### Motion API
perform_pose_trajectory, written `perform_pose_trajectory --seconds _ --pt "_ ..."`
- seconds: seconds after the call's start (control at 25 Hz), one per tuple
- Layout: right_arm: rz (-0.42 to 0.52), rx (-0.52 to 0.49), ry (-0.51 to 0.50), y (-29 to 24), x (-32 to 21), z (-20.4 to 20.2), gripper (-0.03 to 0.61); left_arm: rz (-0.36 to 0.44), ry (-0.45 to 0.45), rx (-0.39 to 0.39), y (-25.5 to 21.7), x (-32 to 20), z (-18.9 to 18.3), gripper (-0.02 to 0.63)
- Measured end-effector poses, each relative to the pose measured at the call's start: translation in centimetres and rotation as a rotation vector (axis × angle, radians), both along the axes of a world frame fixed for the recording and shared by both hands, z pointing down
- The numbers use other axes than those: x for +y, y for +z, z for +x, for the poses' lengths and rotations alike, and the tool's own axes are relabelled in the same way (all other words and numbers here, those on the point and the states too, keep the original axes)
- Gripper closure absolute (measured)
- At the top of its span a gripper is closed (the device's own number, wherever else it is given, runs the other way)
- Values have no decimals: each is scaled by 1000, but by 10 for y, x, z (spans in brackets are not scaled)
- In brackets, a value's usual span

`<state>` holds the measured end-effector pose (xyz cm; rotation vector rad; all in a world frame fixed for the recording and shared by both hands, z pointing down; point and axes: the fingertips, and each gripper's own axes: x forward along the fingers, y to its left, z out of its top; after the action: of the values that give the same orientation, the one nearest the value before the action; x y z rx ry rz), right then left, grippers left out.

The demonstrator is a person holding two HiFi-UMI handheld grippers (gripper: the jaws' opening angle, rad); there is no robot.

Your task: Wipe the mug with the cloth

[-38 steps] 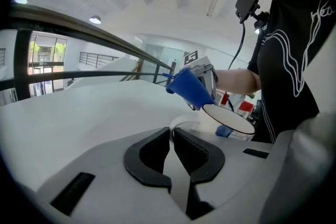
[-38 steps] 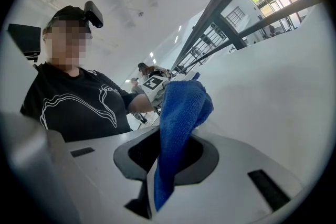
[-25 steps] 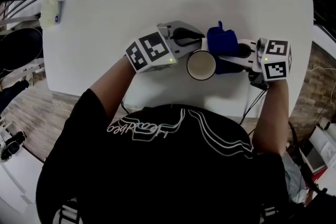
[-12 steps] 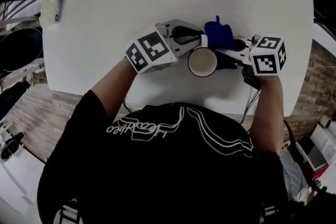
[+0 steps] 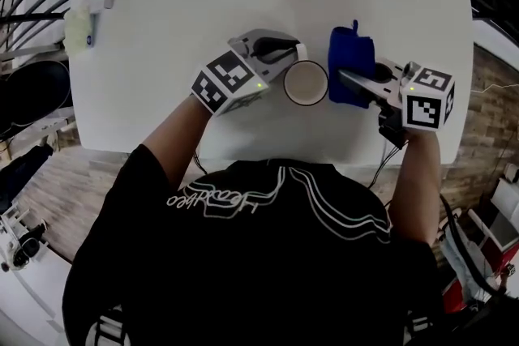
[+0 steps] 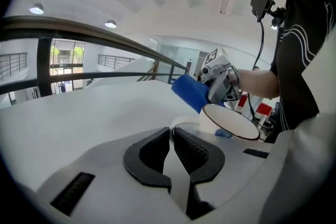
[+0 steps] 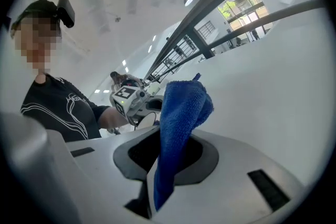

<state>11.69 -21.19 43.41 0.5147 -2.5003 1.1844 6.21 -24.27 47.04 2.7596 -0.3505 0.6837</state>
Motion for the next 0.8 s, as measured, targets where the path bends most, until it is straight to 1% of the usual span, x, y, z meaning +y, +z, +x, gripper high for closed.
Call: perform_pose_trajectory --seconds 0.12,0.28,0.48,0.64,0.8 --pt "1 -66 86 -14 6 5 525 3 -22 -10 -1 0 -3 580" --pt "-27 -157 176 -23 19 9 525 6 -59 -24 -2 2 -5 580" --pt "-53 -214 263 -20 24 10 525 3 -95 -30 -1 2 -12 578" --pt "-76 -235 293 -11 17 -6 525 -1 -110 -35 6 -6 -31 578" --pt "-80 -244 291 -16 20 -7 525 -2 -121 -32 0 -1 -34 580"
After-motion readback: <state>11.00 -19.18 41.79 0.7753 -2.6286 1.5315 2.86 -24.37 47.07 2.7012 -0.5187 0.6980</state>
